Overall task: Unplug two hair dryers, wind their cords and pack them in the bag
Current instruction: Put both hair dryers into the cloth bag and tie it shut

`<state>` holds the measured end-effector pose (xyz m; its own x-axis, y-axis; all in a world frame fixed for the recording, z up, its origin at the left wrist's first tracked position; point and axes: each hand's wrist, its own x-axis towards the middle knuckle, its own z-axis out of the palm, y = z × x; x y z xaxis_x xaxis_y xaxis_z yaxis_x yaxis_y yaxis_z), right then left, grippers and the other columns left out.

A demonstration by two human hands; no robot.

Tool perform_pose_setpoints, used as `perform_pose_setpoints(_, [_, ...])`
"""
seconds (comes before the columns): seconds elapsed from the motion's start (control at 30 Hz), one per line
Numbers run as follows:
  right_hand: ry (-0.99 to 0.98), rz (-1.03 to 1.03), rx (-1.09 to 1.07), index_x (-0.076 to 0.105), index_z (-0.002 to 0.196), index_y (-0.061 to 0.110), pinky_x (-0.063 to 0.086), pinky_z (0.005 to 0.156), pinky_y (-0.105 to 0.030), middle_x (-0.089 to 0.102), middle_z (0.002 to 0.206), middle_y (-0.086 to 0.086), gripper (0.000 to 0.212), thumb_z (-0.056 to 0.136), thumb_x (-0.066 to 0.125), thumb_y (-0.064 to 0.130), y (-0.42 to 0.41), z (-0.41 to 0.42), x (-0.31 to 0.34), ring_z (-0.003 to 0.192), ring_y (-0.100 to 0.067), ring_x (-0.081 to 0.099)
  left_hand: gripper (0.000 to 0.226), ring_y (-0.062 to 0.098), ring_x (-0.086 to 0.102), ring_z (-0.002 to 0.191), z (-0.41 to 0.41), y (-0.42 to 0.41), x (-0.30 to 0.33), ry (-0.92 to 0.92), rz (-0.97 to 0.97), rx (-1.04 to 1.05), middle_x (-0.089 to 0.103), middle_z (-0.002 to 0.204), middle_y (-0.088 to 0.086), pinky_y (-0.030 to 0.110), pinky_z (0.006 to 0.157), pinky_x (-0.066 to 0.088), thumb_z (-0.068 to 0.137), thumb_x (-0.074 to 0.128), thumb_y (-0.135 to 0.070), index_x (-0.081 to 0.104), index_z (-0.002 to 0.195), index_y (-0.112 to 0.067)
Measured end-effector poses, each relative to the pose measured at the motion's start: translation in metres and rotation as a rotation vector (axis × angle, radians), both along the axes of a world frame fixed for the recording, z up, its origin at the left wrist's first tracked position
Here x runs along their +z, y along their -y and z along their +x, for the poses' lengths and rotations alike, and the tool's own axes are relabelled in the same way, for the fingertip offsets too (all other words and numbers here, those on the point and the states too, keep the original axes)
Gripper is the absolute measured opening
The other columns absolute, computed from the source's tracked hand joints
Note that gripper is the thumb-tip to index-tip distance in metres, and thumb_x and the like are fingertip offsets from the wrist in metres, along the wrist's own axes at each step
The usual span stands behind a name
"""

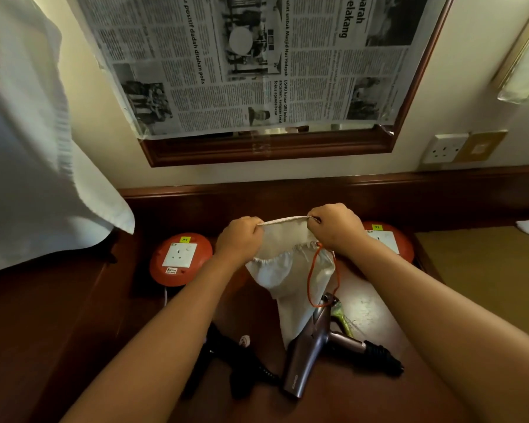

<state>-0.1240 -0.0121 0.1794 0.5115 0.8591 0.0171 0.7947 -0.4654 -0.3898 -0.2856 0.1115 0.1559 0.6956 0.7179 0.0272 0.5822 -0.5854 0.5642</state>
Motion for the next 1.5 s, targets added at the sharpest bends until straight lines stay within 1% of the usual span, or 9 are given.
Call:
perform_pose_setpoints(0.33, [0.053,-0.062,0.000,0.060,0.070,0.019,0.036,0.048,-0.024,0.060,0.069,-0.003,0.025,0.088,0.042,0.019,0.011,0.008,0.000,0.063,-0.020,0.055,0.032,0.023,0.063,0.092,-0.025,-0.021,0.007,-0.034,0.034,0.107,0.071,0.099,0.002,0.037,0.078,0.054,0.093,0.043,-0.018,0.072,0.105,-0.024])
perform_pose_setpoints(0.5, [-0.177,0.017,-0.100,0.067,0.078,0.017,0.054,0.063,-0.037,0.065,0.077,-0.005,0.024,0.086,0.045,0.014,0.004,0.007,0.002,0.071,-0.023,0.061,0.029,0.025,0.061,0.090,-0.023,-0.017,0.009,-0.102,0.098,0.088,0.069,0.097,0.005,0.038,0.083,0.049,0.095,0.041,-0.020,0.068,0.105,-0.019])
perform_pose_setpoints(0.63, [-0.378,0.157,-0.139,0.069,0.087,0.014,0.052,0.060,-0.028,0.066,0.080,-0.004,0.018,0.090,0.051,0.012,0.002,0.005,0.006,0.074,-0.019,0.063,0.027,0.021,0.055,0.072,-0.017,-0.005,0.013,-0.209,0.177,-0.014,0.059,0.071,0.000,0.038,0.084,0.038,0.094,0.043,-0.032,0.058,0.074,-0.020])
perform_pose_setpoints(0.77, [-0.296,0.090,-0.104,0.067,0.084,0.015,0.056,0.065,-0.037,0.066,0.079,-0.004,0.011,0.088,0.057,0.019,0.004,0.004,0.002,0.074,-0.022,0.063,0.046,0.019,0.044,0.053,-0.017,-0.011,0.018,-0.178,0.165,0.062,0.046,0.055,0.002,0.029,0.056,0.030,0.096,0.042,-0.032,0.044,0.054,-0.016])
perform_pose_setpoints(0.93, [-0.199,0.030,-0.074,0.049,0.053,0.017,0.039,0.051,-0.036,0.052,0.058,-0.002,0.030,0.082,0.049,0.022,0.002,0.003,0.003,0.055,-0.022,0.047,0.044,0.025,0.052,0.059,-0.024,-0.022,0.026,-0.136,0.149,0.179,0.054,0.062,0.006,0.028,0.052,0.033,0.096,0.043,-0.033,0.055,0.061,-0.010])
perform_pose_setpoints(1.17, [-0.152,0.000,-0.126,0.061,0.065,0.009,0.036,0.050,-0.030,0.058,0.063,-0.009,0.024,0.083,0.046,0.018,0.005,0.007,0.004,0.054,-0.020,0.045,0.039,0.026,0.055,0.065,-0.040,-0.038,0.026,-0.149,0.114,0.323,0.057,0.065,0.004,0.034,0.065,0.045,0.094,0.046,-0.033,0.070,0.075,-0.009])
perform_pose_setpoints(1.27, [-0.210,0.060,-0.133,0.063,0.070,0.003,0.036,0.051,-0.031,0.057,0.065,-0.015,0.025,0.083,0.044,0.012,-0.002,0.005,0.003,0.055,-0.021,0.044,0.029,0.028,0.056,0.101,-0.039,-0.037,0.022,-0.163,0.211,0.220,0.063,0.101,0.006,0.040,0.084,0.040,0.092,0.047,-0.033,0.070,0.101,-0.018])
perform_pose_setpoints(1.37, [-0.271,0.080,-0.035,0.069,0.079,0.005,0.041,0.054,-0.032,0.067,0.077,-0.016,0.025,0.086,0.045,0.011,-0.006,0.001,0.007,0.061,-0.024,0.053,0.055,0.024,0.034,0.130,-0.024,-0.022,0.016,-0.232,0.264,-0.012,0.043,0.139,0.000,0.045,0.102,0.030,0.089,0.051,-0.044,0.040,0.141,-0.032])
perform_pose_setpoints(1.5, [-0.239,0.042,0.038,0.068,0.078,0.008,0.048,0.058,-0.038,0.067,0.078,-0.013,0.024,0.086,0.047,0.014,-0.010,-0.009,0.004,0.074,-0.032,0.062,0.028,0.025,0.056,0.104,0.006,0.004,0.011,-0.197,0.260,-0.160,0.059,0.103,0.002,0.036,0.080,0.038,0.096,0.043,-0.039,0.061,0.108,-0.023])
